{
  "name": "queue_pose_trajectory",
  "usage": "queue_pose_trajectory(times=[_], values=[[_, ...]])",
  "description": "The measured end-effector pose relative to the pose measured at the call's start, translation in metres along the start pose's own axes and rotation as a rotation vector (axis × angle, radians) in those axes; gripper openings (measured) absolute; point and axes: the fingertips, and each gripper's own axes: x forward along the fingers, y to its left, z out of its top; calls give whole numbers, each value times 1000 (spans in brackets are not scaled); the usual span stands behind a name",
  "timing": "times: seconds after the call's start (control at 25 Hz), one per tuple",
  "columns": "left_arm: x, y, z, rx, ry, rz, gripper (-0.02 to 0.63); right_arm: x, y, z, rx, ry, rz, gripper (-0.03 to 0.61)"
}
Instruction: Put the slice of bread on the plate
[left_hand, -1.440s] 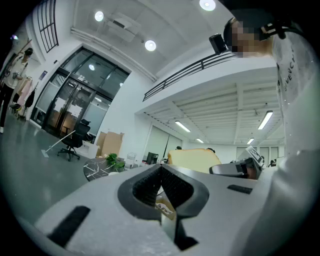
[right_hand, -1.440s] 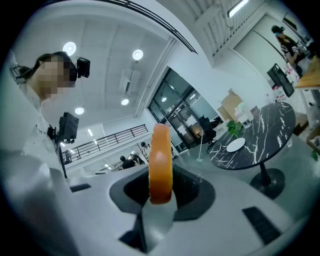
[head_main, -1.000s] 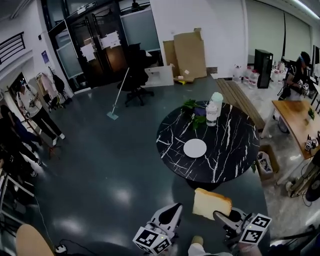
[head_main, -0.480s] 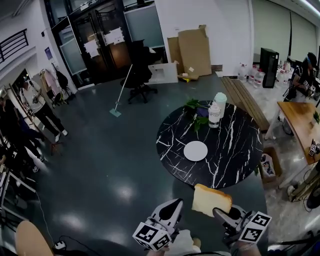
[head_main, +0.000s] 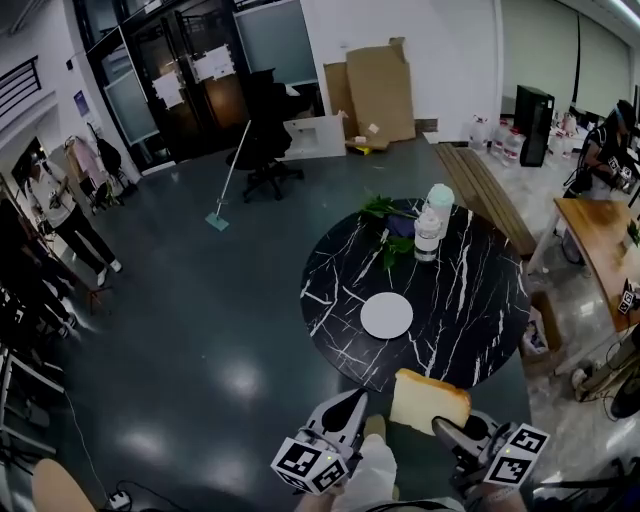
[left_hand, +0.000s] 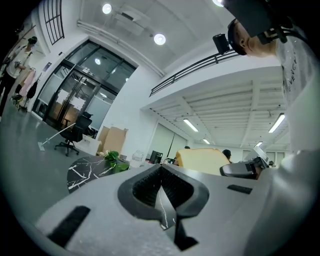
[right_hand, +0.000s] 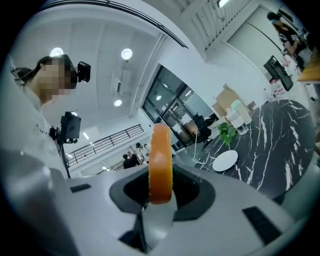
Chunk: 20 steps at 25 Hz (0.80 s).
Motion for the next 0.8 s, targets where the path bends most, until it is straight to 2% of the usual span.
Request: queue_pose_trajectory(times=[0.24,0.8], values=[[55,40,-4,-11,7,-21,8,44,-47,21,12,25,-29,94],[125,138,0,-31,39,44,8,130,-132,44,109,76,-63,94]])
